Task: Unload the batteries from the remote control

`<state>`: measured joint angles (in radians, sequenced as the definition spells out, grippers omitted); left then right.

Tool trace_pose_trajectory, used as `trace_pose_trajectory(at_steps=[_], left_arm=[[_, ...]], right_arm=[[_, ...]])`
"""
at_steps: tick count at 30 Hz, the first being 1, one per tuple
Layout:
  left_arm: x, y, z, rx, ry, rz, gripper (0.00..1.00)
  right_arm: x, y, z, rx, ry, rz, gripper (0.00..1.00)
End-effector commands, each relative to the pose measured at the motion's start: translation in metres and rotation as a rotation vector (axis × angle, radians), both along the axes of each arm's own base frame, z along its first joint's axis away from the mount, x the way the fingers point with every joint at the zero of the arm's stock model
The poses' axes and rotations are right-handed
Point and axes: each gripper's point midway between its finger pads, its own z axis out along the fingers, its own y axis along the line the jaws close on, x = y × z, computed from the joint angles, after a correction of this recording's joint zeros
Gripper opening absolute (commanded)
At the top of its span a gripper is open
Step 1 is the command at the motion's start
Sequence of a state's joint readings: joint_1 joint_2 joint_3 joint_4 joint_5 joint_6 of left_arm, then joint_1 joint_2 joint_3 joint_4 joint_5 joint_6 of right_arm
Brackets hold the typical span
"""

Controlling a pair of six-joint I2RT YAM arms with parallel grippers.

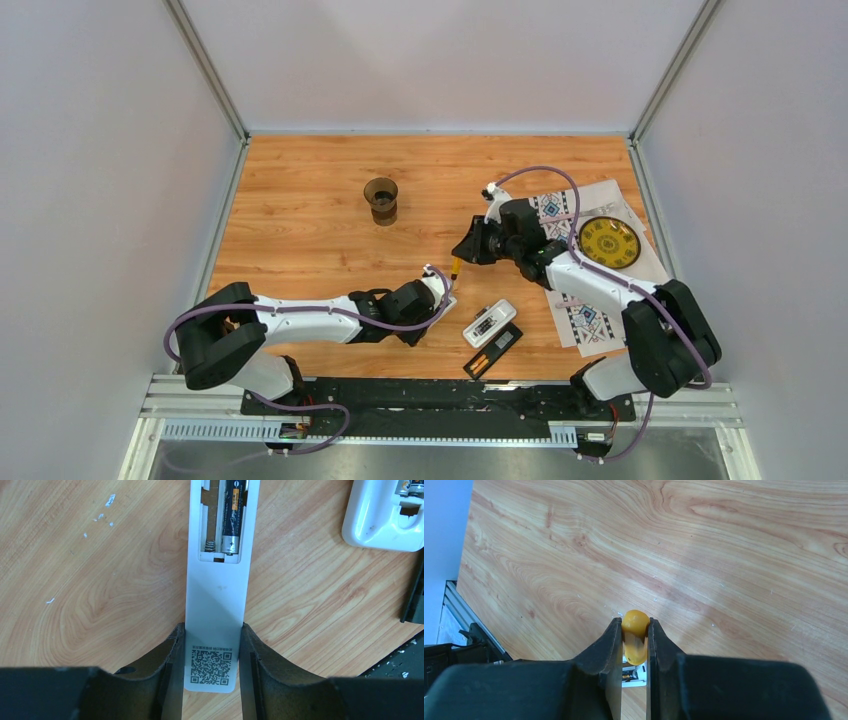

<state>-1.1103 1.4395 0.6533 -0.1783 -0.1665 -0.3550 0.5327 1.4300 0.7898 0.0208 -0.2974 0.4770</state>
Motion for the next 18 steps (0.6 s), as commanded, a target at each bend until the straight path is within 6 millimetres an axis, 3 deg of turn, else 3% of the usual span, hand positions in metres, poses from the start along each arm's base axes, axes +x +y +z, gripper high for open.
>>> trace_pose_trajectory(at_steps=[1,18], left_arm=[[-0.019,0.02,-0.015,0.083,0.077,-0.011,0.03],[-0.019,0.021,-0.018,0.096,0.079,-0.01,0.0]], right_arm=[[0.002,0.006,0.001,0.005,-0.044,0.029,0.0],[-0.015,0.001,-0.024,-0.073,-0.028,0.062,0.0]])
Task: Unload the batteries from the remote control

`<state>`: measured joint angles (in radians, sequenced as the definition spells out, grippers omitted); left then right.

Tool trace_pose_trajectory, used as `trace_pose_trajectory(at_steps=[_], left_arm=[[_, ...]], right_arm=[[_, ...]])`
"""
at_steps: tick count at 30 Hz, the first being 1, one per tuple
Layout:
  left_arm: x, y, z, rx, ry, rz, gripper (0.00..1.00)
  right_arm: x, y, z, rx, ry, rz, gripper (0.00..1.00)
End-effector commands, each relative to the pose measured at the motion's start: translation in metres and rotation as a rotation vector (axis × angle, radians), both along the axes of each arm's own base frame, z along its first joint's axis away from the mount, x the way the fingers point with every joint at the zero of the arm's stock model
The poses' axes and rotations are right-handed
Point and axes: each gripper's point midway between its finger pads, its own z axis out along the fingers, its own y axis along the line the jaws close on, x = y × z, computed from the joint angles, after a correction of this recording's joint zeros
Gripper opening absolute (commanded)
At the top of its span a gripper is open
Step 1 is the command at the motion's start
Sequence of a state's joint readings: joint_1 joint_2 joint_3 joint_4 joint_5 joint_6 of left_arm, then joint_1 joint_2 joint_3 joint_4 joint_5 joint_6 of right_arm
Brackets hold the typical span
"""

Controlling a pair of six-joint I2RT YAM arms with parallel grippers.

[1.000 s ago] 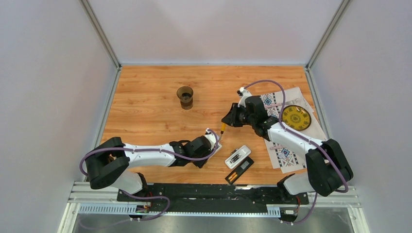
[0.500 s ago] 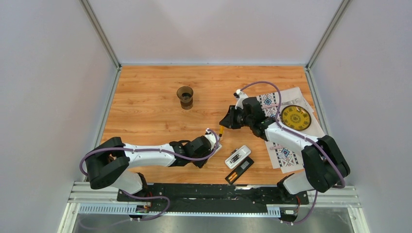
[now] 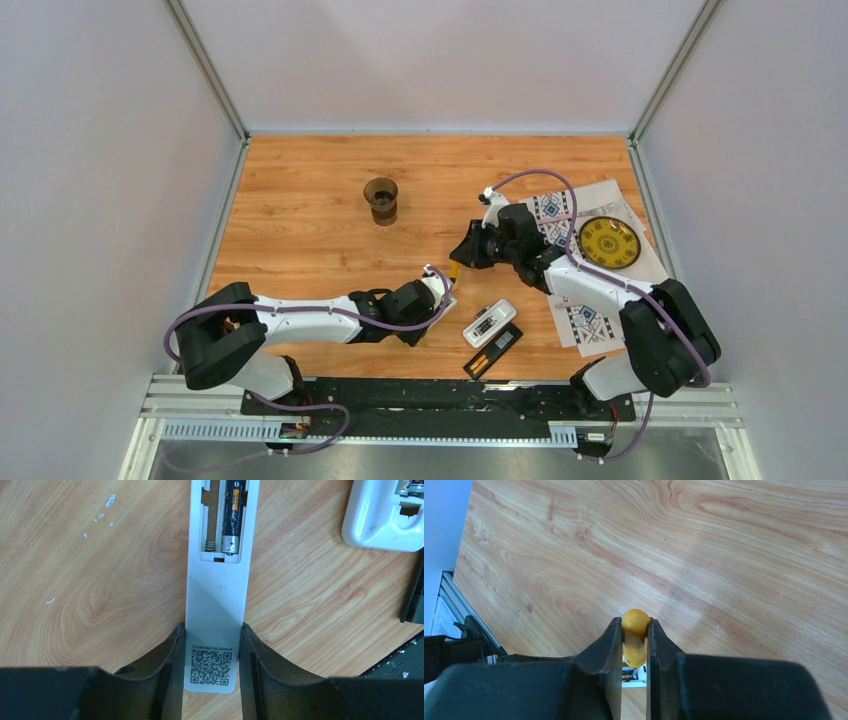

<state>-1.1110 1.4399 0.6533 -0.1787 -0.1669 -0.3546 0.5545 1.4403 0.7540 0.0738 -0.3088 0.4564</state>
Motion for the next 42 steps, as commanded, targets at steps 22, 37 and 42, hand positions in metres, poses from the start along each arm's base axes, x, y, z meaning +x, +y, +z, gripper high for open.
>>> trace_pose_trajectory(at_steps=[22,37,42], left_arm=[[-0.016,0.018,-0.017,0.086,0.075,0.005,0.0],[-0.016,0.017,-0.02,0.09,0.08,0.009,0.0],[-0.016,0.018,-0.022,0.094,0.082,0.016,0.0]], right_arm=[[-0.055,0.026,-0.031,0.024,0.105,0.224,0.0],[-0.064,0.05,-0.016,0.264,0.224,0.22,0.0],[-0.053,0.043,-0.018,0.281,0.24,0.101,0.0]])
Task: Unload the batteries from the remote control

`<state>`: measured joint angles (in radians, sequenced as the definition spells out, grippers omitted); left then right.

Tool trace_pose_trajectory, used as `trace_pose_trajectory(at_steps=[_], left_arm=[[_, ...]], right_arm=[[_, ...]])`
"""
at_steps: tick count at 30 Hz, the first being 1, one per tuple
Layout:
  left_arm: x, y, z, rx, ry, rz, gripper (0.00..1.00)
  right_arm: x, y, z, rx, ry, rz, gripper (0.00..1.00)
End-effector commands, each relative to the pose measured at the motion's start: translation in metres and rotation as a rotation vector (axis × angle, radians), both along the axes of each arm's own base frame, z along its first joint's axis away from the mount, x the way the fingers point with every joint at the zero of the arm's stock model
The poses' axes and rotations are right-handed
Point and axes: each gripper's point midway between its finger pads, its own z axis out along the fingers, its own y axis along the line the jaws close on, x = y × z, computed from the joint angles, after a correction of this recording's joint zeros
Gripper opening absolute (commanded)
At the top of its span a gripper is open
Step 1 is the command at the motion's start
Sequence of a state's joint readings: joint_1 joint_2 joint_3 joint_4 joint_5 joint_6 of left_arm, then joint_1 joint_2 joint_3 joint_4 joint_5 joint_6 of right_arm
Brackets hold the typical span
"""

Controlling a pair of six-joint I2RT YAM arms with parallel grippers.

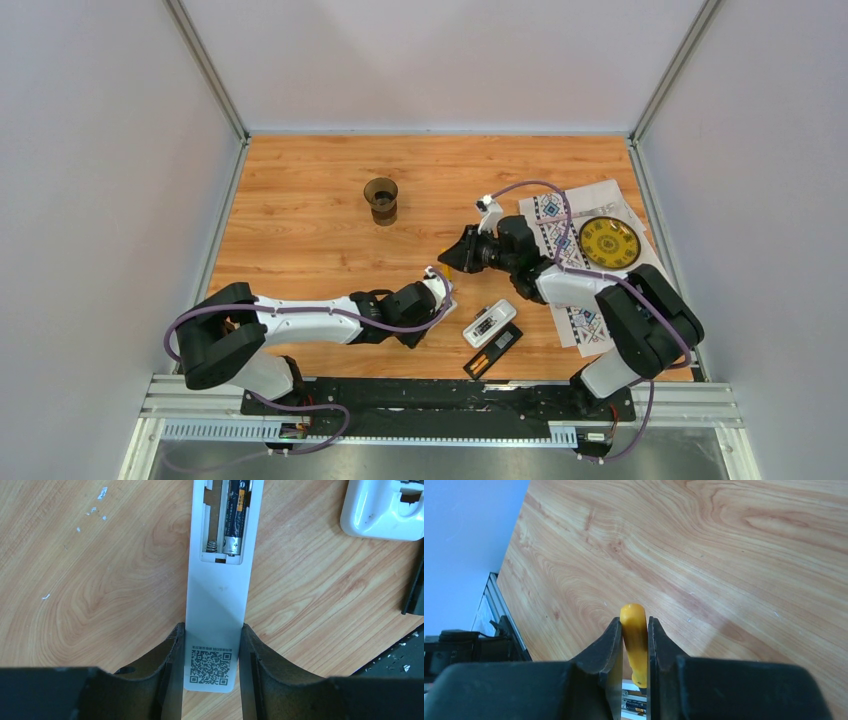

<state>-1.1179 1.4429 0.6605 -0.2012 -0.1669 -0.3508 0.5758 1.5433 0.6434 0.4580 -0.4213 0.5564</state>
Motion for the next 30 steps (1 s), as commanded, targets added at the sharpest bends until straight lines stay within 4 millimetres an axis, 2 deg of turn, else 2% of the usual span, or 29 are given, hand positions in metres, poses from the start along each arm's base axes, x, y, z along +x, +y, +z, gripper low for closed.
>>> trace_pose_trajectory(at_steps=[1,9,19,25,30], left_arm=[[-0.014,0.017,-0.02,0.075,0.074,0.026,0.0],[-0.013,0.016,-0.022,0.076,0.076,0.031,0.0],[-0.012,0.013,-0.022,0.073,0.078,0.031,0.0],[-0.012,0.013,-0.022,0.076,0.077,0.034,0.0],[-0.012,0.015,-0.023,0.081,0.076,0.039,0.0]], right_arm=[[-0.046,0.01,-0.01,0.09,0.273,0.035,0.0],[-0.042,-0.008,-0.008,0.14,0.268,-0.114,0.0],[-0.042,-0.004,0.0,0.217,0.3,-0.129,0.0],[-0.043,0.002,0.014,0.301,0.308,-0.112,0.0],[-0.04,0.002,0.018,0.298,0.293,-0.114,0.0]])
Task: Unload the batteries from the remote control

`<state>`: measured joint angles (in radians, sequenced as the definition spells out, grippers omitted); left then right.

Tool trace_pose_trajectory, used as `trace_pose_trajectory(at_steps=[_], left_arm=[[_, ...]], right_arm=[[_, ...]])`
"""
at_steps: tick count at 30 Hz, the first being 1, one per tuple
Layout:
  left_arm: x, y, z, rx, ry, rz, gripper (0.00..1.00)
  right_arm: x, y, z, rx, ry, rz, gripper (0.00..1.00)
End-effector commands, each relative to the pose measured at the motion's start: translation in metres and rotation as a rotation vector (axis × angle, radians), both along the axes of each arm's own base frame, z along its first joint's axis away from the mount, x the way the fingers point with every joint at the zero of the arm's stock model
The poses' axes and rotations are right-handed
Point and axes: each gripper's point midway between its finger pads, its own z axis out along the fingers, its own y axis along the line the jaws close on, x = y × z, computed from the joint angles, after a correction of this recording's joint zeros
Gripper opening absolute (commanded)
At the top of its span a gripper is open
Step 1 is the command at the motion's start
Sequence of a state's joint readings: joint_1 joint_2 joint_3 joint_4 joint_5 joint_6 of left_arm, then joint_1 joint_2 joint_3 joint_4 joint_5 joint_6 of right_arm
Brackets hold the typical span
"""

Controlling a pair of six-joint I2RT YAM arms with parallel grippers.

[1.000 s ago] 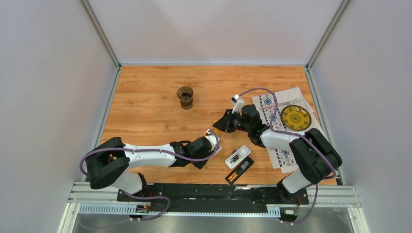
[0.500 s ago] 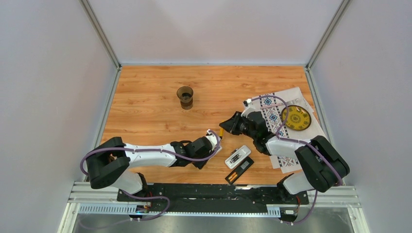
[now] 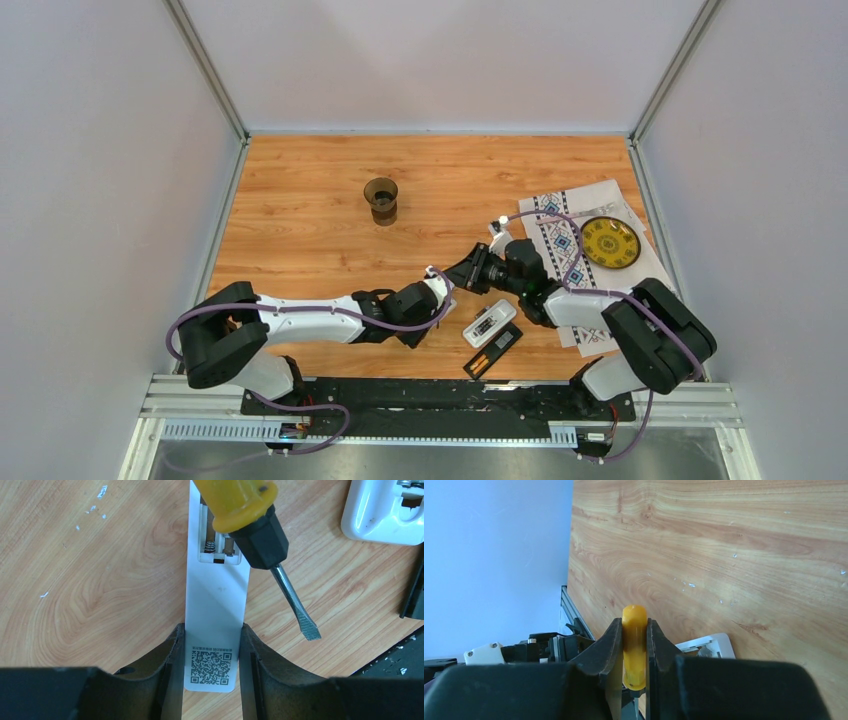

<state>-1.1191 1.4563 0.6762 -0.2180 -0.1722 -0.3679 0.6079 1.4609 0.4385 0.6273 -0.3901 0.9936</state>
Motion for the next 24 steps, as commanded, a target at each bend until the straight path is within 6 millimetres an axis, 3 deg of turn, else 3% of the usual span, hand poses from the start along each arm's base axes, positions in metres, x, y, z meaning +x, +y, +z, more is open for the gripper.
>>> trace_pose_trajectory(at_steps=[1,7,17,24], left_arm=[[-0.012,0.015,-0.022,0.071,0.066,0.022,0.0],[-0.011,0.016,-0.021,0.074,0.06,0.022,0.0],[-0.01,0.016,-0.018,0.073,0.054,0.023,0.0],[-0.009,0.015,-0.016,0.071,0.052,0.022,0.0]], right_arm=[[0.002,0.005,0.019,0.059,-0.017,0.012,0.0],[0.015,-0.003,0.023,-0.041,-0.075,-0.033,0.0],[0.058,-0.034,0.043,-0.239,-0.227,-0.232,0.0],[0.071,-0.04,0.031,-0.337,-0.244,-0.254,0.0]])
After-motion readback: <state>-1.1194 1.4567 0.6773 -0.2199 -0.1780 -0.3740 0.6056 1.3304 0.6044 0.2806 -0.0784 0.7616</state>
